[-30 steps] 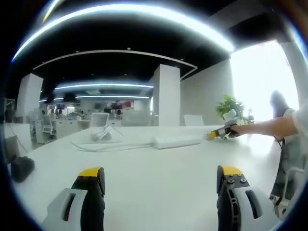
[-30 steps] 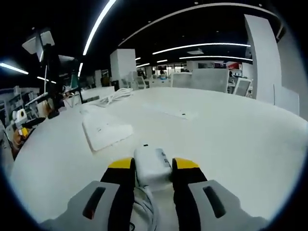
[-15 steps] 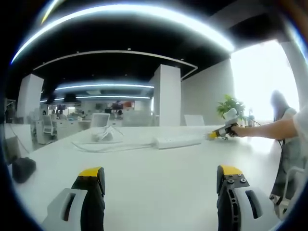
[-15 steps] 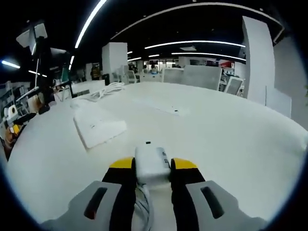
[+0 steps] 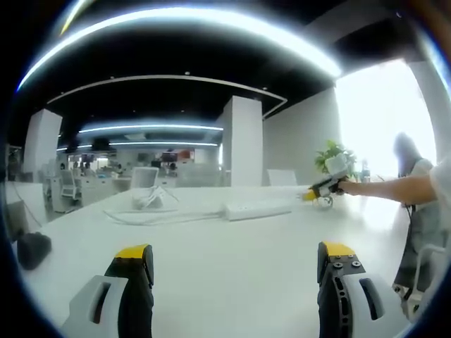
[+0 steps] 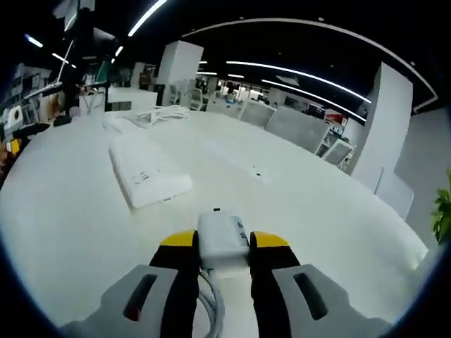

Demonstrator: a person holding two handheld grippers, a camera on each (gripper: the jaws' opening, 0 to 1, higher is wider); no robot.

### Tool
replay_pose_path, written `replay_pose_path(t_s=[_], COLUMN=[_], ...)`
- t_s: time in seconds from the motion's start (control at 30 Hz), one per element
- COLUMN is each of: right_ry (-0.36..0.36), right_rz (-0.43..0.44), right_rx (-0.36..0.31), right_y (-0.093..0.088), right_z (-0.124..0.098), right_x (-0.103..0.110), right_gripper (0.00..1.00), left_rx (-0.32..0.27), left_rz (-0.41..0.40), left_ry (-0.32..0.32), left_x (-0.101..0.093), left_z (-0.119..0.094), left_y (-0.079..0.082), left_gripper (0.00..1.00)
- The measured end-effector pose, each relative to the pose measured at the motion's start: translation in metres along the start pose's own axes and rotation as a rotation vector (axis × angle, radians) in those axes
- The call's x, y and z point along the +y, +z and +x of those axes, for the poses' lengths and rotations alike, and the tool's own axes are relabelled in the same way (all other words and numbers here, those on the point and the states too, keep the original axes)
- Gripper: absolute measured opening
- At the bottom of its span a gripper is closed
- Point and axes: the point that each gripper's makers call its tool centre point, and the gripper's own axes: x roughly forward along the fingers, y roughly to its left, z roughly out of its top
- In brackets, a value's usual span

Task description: Straighten the power strip on the desk, plug the charger into it

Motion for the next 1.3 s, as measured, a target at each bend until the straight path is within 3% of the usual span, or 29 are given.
replay_pose_path(t_s=[1.3], right_ry=[-0.094], right_rz=[-0.084], right_rx=[-0.04], right_y=[0.035], right_z=[-0.022], right_x=[0.001], right_gripper=[0.26], left_rx=[-0.034], left_rz=[-0.007], left_ry=[-0.003], left_x=[0.002], left_z=[-0.018], left_y=[0.007], left_gripper=[0.99])
